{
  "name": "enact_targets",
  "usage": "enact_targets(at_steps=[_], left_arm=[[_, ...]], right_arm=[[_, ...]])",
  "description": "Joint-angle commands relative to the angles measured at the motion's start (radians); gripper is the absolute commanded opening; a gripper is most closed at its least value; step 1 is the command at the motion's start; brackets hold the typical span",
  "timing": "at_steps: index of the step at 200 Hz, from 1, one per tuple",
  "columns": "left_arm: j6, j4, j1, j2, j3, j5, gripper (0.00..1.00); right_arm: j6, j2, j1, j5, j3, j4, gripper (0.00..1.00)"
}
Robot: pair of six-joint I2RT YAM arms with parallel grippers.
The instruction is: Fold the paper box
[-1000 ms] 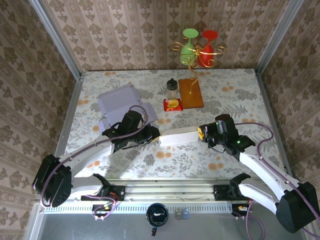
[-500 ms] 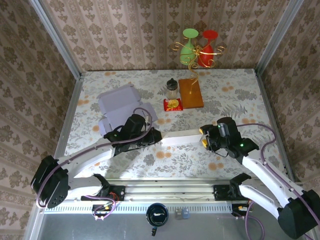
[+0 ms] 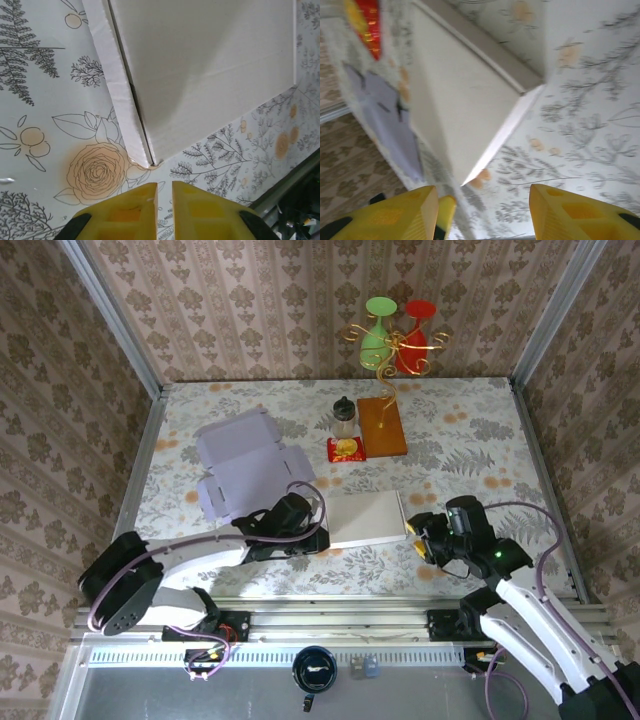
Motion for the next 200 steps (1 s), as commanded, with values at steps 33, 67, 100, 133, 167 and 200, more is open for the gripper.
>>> enact_targets(at_steps=[33,67,100,133,167,200], left_arm=[[-0.099,-0.161,0.056,-0.093,0.059,-0.029,0.41],[-0.13,-0.204,0.187,-0.028,0.101,0.088,0.48],[-0.135,-0.11,0.198,0.079,0.143,0.149,0.48],[-0.137,-0.055,0.186,0.175,0.173,0.185,0.48],[-0.139,-0.008,0.168,0.253,0.188,0.201,0.43],[-0.172,0.067,0.127,0.329,0.222,0.204,0.28]], right_arm=[[-0.331,0.059,-0.049,-0.024,0.135,-0.159,0.52],[-0.516,0.205,-0.046,-0.113,0.261,-0.223,0.52],[-0.608,0.278,-0.044,-0.182,0.341,-0.292,0.53],[-0.604,0.273,-0.044,-0.194,0.332,-0.291,0.53],[-0.566,0.243,-0.041,-0.206,0.303,-0.256,0.53],[-0.569,0.222,-0.041,-0.176,0.319,-0.279,0.52]])
